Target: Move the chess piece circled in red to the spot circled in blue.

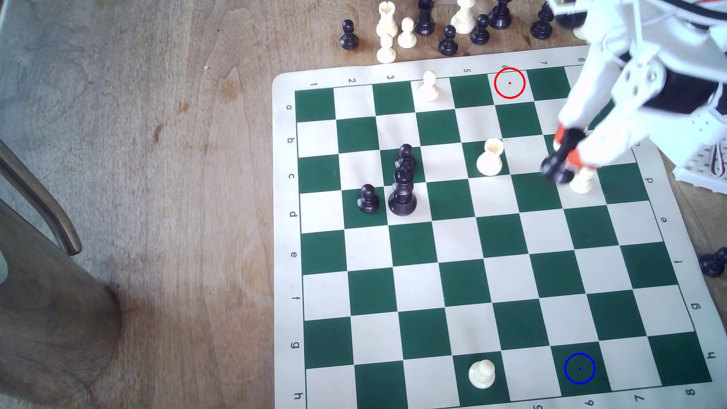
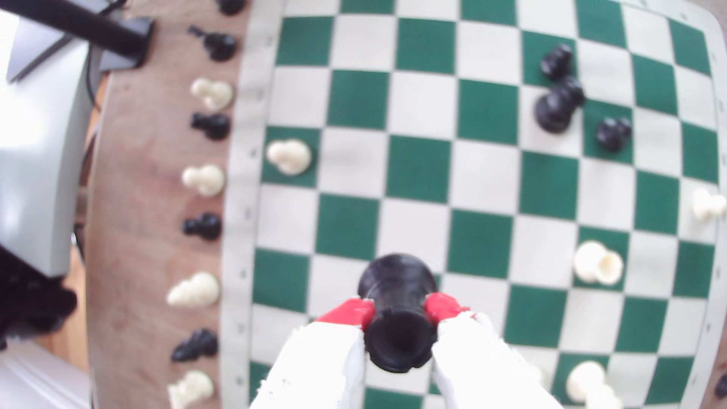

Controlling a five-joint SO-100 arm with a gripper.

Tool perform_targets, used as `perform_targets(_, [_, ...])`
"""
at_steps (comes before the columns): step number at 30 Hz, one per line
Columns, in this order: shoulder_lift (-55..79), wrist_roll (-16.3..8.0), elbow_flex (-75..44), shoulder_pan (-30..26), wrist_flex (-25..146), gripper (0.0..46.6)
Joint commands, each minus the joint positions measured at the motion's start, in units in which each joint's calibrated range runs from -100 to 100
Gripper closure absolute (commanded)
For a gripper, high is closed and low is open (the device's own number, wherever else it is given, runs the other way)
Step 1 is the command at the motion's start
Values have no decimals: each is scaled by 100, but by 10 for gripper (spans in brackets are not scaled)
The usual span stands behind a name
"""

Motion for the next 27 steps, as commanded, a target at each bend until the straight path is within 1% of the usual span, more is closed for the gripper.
perform_targets(1, [926,-15,-1121,-649,-176,464])
perform_targets(4, [1503,-15,-1193,-962,-512,464])
perform_targets(12, [2343,-15,-1057,-1400,-832,464])
perform_targets(13, [2437,-15,-849,-1486,-1004,464])
perform_targets(19, [2623,-39,-42,-1674,-1618,464])
perform_targets(27, [2844,-44,448,-1760,-2101,464])
